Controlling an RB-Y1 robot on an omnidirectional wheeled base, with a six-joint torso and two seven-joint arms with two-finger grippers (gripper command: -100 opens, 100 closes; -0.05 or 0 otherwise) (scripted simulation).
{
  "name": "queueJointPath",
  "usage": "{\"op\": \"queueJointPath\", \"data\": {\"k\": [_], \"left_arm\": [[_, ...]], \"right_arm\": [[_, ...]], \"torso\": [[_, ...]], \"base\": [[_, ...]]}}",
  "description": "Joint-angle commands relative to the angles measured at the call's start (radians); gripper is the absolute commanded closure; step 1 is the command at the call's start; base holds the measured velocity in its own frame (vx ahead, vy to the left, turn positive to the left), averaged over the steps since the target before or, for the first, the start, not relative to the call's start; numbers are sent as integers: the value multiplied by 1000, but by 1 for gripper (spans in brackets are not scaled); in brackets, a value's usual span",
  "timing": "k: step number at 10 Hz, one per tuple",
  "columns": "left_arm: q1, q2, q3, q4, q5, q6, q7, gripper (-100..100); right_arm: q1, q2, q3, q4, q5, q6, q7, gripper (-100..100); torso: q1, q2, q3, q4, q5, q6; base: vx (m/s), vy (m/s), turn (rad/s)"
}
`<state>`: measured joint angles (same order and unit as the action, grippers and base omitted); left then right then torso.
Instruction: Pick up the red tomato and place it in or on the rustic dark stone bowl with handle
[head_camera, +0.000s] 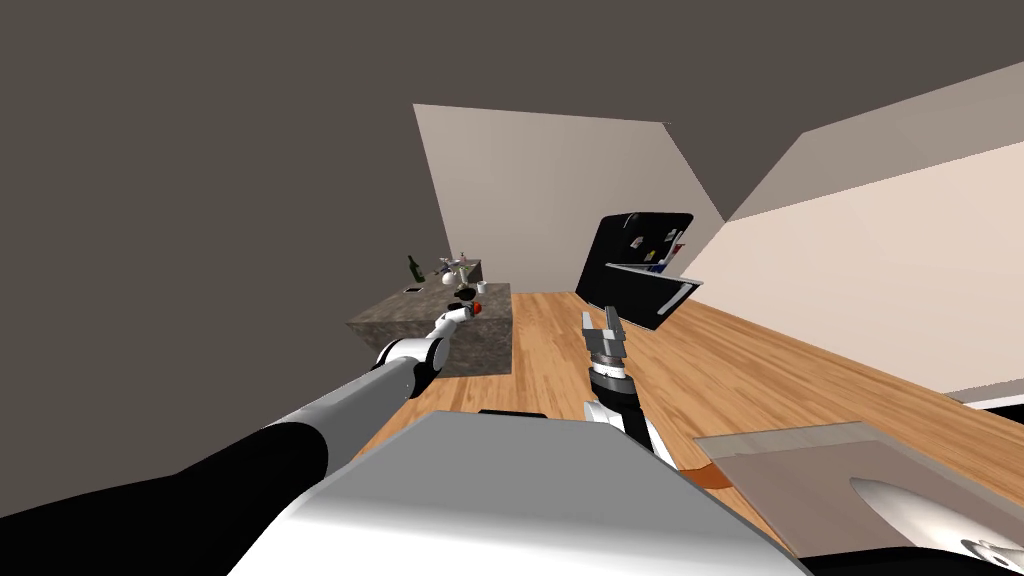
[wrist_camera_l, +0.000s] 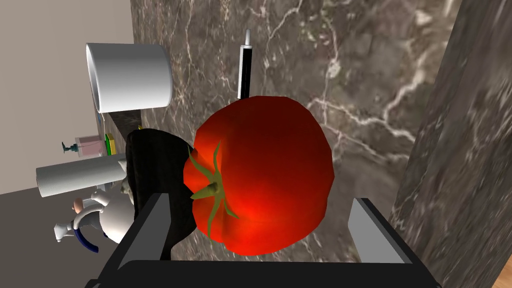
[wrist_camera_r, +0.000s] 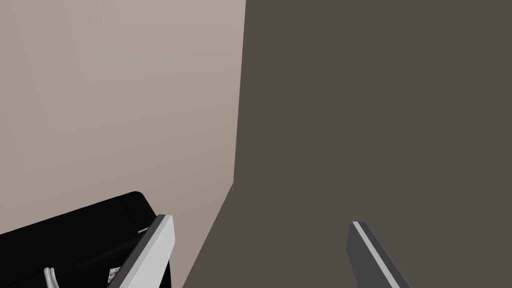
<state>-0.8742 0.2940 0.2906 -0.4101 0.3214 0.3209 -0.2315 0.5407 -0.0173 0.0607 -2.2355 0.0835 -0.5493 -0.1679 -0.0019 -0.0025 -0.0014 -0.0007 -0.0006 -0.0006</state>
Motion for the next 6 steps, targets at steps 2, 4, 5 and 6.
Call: {"op": "queueJointPath", "data": {"k": [2,4,5,6], "left_arm": [[7,-2,43,-6,46,7,-78,-100],[7,-2,43,-6,46,7,-117,-100],[11,-3,71,-8,78,10,-158,-100],[11,-3,71,-8,78,10,-180,-100]], "right_arm": [[0,0,0,0,0,0,0,0],[0,0,0,0,0,0,0,0],[0,0,0,0,0,0,0,0],[0,0,0,0,0,0,0,0]], "torso": [[0,0,0,0,0,0],[0,0,0,0,0,0],[1,1,0,0,0,0],[1,0,0,0,0,0]], "base": [[29,-37,41],[21,-22,17],[26,-24,52],[27,-28,35]]}}
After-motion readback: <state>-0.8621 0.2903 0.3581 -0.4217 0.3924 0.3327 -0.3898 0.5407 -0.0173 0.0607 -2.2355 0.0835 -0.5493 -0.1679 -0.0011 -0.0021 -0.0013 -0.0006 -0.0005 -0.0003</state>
